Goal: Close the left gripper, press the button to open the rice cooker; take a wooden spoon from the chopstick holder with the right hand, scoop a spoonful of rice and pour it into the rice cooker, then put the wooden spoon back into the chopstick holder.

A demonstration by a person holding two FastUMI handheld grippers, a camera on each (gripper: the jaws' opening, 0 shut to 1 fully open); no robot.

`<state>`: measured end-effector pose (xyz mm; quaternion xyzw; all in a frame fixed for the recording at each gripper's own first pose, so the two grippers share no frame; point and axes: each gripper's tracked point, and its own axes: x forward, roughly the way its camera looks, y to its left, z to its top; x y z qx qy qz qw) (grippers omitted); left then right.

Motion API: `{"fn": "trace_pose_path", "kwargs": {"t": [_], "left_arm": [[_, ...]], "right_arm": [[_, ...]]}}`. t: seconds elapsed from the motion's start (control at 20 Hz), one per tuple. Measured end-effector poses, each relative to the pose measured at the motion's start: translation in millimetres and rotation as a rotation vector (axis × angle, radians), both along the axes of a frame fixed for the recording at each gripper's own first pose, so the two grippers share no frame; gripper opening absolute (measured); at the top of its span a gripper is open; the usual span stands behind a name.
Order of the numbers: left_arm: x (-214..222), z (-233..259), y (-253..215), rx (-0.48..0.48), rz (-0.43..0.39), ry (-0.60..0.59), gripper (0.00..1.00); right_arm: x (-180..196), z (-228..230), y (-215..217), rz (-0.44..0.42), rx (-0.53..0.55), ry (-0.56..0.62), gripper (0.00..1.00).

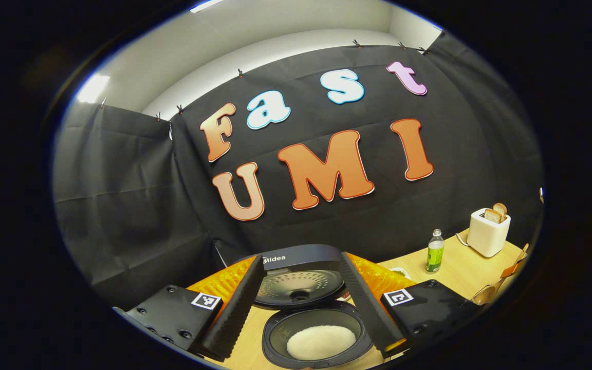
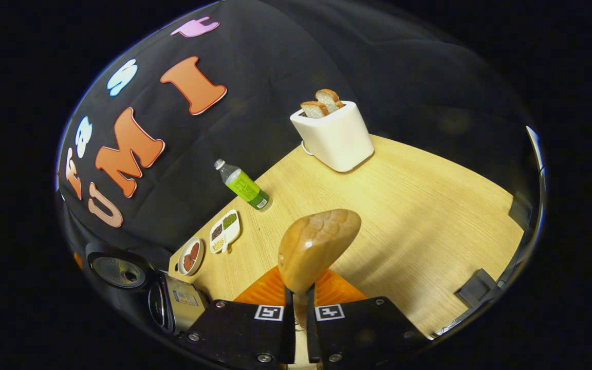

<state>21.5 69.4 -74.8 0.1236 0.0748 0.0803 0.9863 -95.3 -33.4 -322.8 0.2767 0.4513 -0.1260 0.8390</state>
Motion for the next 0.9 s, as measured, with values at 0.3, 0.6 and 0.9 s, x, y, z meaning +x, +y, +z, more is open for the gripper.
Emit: {"fn": "trace_pose_path", "kwargs": {"t": [0.3, 0.6, 0.9], "left_arm": [[0.7, -6.3, 13.5, -0.054, -0.006, -0.006, 0.94], [2.7, -18.9, 31.9, -0.12, -0.021, 0.015, 0.94], [6.7, -33.5, 45.2, -0.179, -0.082, 0.053, 0.94]], "right_arm": [[13.9, 60.1, 29.6, 0.101, -0.027, -0.125, 0.08], [0.3, 81.7, 77.7, 0.213, -0.059, -0.14, 0.08], [-32.1, 61.9, 110.6, 0.316, -0.221, -0.102, 0.08]]}}
